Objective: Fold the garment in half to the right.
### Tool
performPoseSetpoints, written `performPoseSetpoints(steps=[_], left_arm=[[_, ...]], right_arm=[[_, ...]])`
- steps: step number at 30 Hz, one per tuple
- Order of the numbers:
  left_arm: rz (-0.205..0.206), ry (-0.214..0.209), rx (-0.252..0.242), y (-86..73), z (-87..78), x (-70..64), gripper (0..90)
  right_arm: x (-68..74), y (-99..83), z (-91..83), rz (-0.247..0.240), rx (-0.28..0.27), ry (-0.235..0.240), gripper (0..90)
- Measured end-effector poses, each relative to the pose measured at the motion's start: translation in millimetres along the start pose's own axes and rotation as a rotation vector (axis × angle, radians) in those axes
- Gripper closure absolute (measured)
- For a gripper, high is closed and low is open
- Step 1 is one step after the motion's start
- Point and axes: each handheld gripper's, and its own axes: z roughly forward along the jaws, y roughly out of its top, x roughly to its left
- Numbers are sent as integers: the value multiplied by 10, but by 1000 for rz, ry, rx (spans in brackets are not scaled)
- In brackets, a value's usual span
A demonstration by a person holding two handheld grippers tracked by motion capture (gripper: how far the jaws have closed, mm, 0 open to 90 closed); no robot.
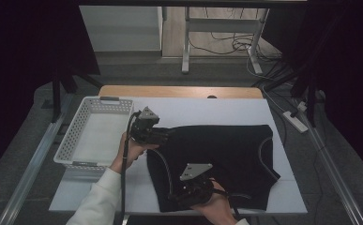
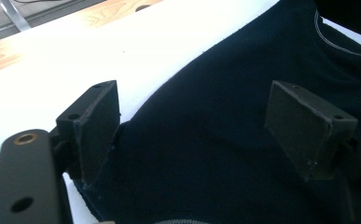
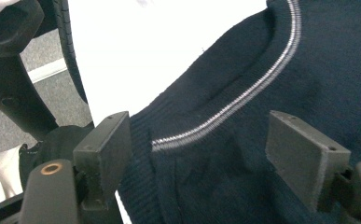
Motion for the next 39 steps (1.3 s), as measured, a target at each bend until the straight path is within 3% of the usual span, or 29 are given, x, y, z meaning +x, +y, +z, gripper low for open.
performPoseSetpoints(steps=[21, 31, 39], left_arm=[[1, -2, -4, 4, -9, -3, 189], [2, -3, -6, 5, -13, -6, 189], [0, -3, -4, 1, -10, 2, 189]], right_arm=[[219, 116, 439, -8, 133, -36, 66], [347, 120, 568, -22, 172, -84, 30], [420, 108, 623, -76, 210, -153, 49]])
